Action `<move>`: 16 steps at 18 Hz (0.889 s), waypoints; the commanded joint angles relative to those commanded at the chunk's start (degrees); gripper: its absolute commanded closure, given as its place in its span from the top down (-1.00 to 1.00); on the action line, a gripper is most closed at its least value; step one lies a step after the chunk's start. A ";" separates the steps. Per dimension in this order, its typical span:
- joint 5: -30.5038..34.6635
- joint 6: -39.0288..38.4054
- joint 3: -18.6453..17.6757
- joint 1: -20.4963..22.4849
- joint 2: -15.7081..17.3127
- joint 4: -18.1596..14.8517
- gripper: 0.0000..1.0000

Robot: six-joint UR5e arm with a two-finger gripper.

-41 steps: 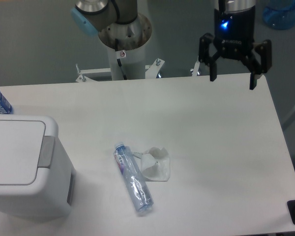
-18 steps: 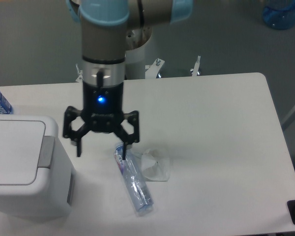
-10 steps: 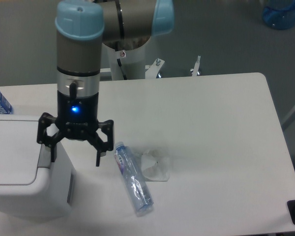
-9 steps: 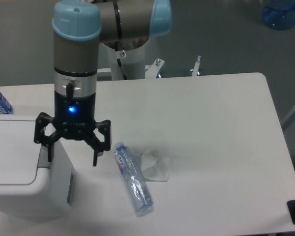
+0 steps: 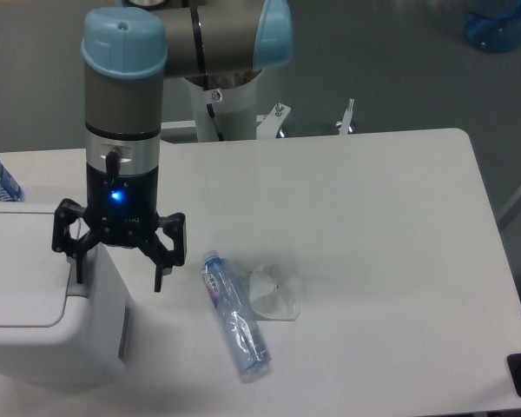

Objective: Open the trash can
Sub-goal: 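Lower the gripper onto the edge of the trash can lid and press, then hold the gripper on the lid edge as the lid pops open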

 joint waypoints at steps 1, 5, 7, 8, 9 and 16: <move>0.09 0.00 -0.26 0.00 0.00 0.00 1.00; 0.09 0.26 -0.35 0.00 -0.09 0.09 1.00; 0.09 0.26 -0.44 0.00 -0.26 0.00 1.00; 0.09 0.26 -0.44 0.00 -0.26 0.09 1.00; 0.09 0.09 -0.44 0.00 -0.26 0.09 1.00; 0.09 0.97 2.45 0.00 -0.44 1.05 1.00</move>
